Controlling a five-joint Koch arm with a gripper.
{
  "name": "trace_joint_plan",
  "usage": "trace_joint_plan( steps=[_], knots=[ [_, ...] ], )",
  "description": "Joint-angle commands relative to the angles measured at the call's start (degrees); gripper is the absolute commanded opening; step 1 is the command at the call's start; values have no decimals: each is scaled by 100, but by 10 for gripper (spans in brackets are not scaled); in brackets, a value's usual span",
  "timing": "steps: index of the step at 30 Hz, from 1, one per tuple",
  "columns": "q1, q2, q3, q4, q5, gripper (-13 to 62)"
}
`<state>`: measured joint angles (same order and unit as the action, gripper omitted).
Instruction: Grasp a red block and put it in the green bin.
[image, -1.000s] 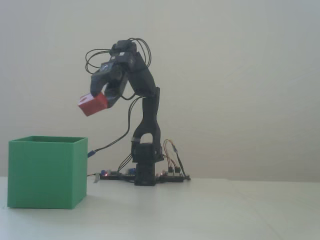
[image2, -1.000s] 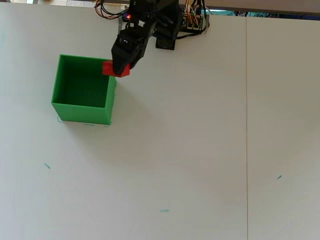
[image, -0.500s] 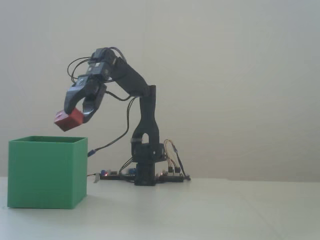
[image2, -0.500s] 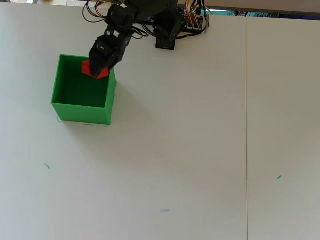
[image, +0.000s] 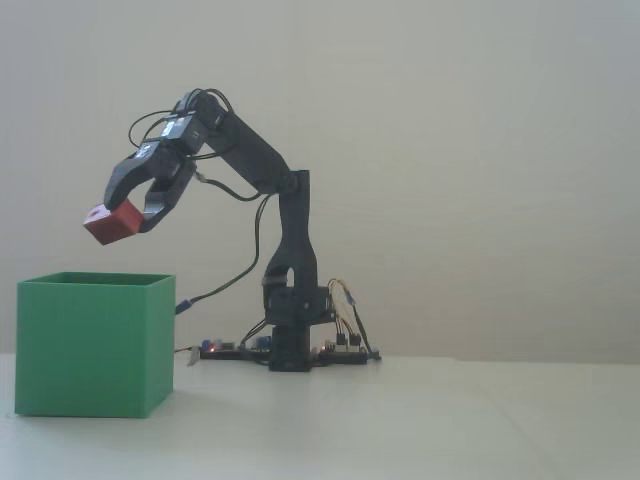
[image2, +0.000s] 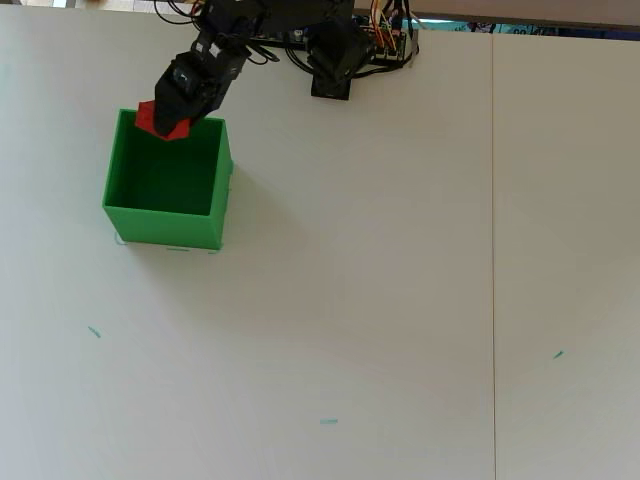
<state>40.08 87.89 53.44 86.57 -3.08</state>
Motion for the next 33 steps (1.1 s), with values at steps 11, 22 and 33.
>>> trace_joint_plan(
  steps=[11,22,33],
  knots=[
    [220,-334,-396,-404,-18,37],
    [290,-439,-501,-483,-580,382],
    [272,-439,-510,-475,-589,351]
  ],
)
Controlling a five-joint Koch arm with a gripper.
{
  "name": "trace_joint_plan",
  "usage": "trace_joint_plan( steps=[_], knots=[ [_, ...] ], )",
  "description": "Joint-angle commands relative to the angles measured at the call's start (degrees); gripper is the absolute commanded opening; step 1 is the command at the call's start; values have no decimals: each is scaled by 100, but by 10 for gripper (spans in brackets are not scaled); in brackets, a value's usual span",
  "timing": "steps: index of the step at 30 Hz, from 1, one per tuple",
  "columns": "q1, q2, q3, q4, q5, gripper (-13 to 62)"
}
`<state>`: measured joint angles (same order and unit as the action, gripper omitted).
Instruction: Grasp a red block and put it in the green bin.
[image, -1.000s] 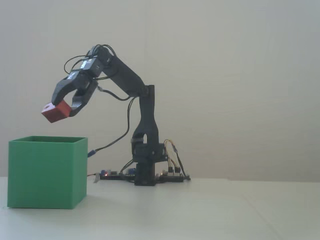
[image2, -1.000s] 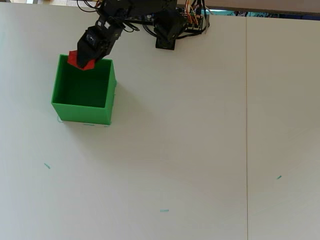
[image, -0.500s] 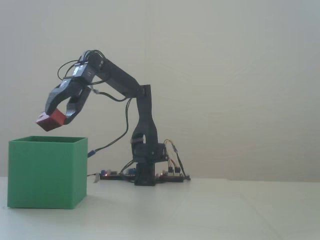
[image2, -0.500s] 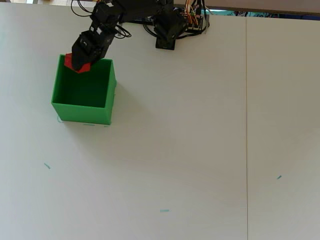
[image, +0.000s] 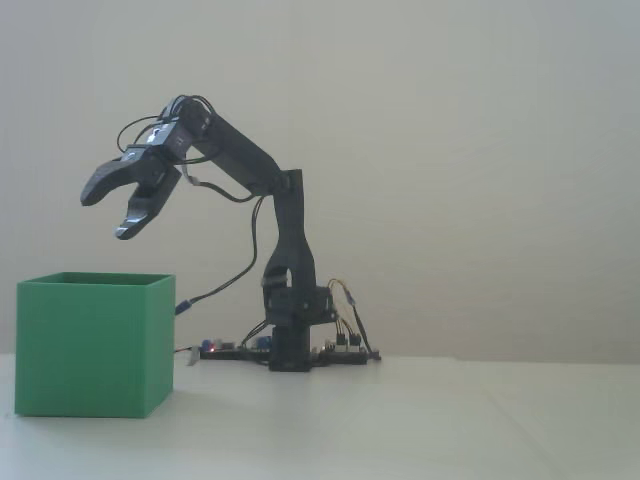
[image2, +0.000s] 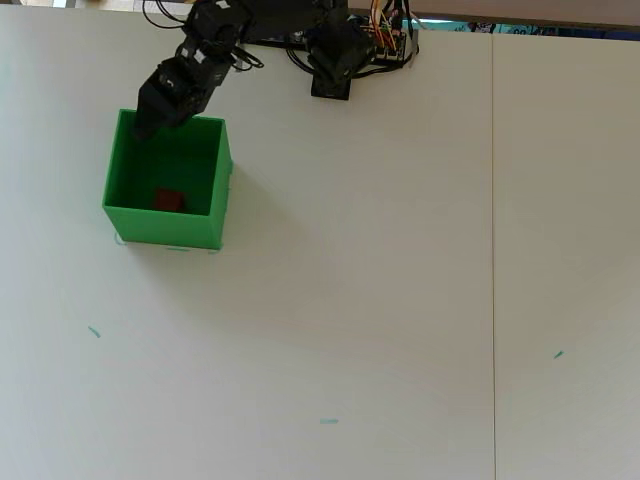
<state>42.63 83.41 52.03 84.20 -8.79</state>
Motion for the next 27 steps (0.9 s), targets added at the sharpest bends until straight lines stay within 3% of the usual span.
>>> trace_joint_plan(
  steps=[1,8,18,27],
  knots=[
    [0,18,-369,-237,-18,350],
    [-378,466,-53,-264,-9,350],
    [-1459,2241,2013,-1424,53,348],
    [-3103,3858,3419,-1705,1072,337]
  ],
)
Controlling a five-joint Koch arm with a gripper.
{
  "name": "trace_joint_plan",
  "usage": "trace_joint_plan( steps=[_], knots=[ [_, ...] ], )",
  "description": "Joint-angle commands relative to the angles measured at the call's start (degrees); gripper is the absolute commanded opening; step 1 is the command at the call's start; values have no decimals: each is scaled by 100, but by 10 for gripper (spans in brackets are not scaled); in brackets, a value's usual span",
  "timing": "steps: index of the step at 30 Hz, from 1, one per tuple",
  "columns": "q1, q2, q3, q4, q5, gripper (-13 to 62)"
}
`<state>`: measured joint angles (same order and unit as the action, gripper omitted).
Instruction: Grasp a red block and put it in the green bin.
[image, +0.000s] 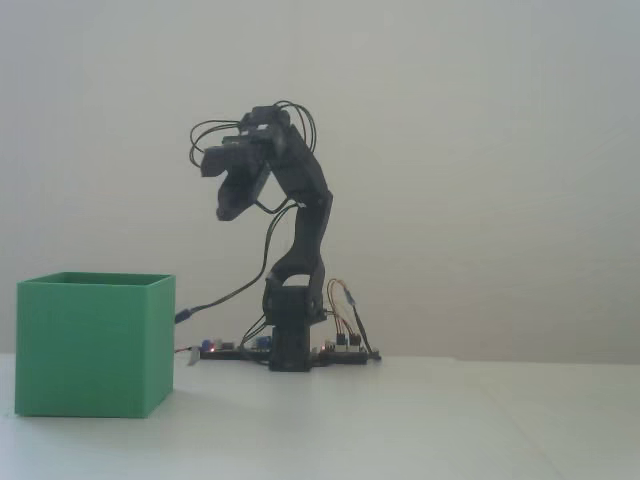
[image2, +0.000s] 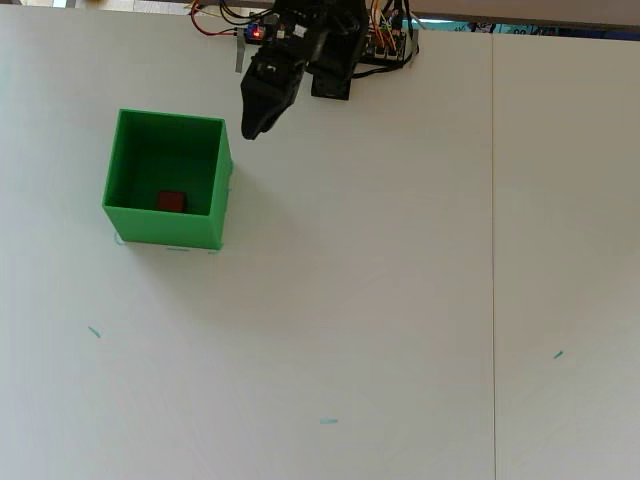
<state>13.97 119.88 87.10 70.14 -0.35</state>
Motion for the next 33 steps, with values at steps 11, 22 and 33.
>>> trace_joint_plan(
  steps=[11,22,33],
  knots=[
    [-1081,738,439,-255,1037,332],
    [-1116,1266,1714,-457,1204,331],
    [-1143,1362,2997,-984,1310,335]
  ],
)
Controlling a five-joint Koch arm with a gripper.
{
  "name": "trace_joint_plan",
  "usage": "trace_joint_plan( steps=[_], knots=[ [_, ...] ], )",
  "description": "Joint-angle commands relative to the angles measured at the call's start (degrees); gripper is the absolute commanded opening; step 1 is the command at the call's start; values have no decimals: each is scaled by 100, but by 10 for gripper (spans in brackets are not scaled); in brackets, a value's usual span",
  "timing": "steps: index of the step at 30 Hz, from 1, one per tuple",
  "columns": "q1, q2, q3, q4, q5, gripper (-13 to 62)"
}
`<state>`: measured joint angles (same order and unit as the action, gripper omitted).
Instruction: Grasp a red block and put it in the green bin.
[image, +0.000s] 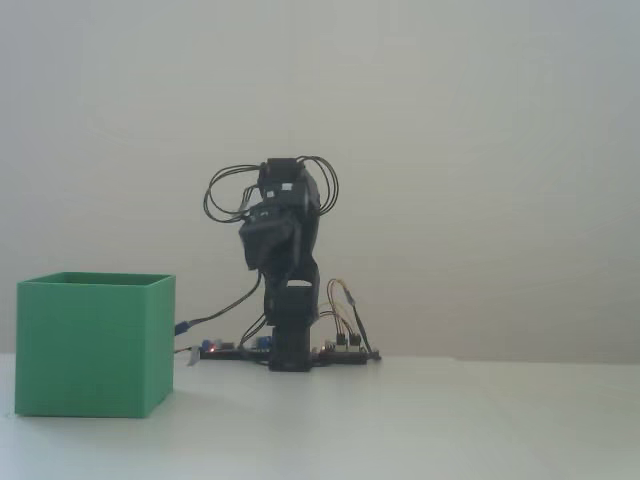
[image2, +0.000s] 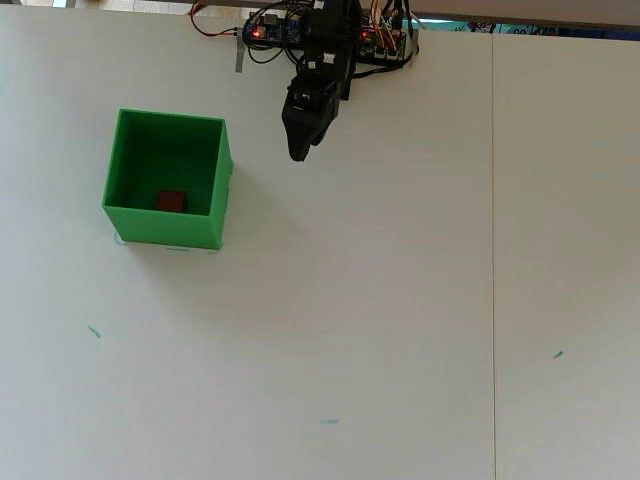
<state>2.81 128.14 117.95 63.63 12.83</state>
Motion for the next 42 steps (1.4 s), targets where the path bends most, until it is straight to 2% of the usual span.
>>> trace_joint_plan(
  steps=[1,32,42],
  knots=[
    [-18,536,0,-404,-9,335],
    [18,562,3217,-3032,-510,345],
    [18,562,4948,-5361,-729,347]
  ],
)
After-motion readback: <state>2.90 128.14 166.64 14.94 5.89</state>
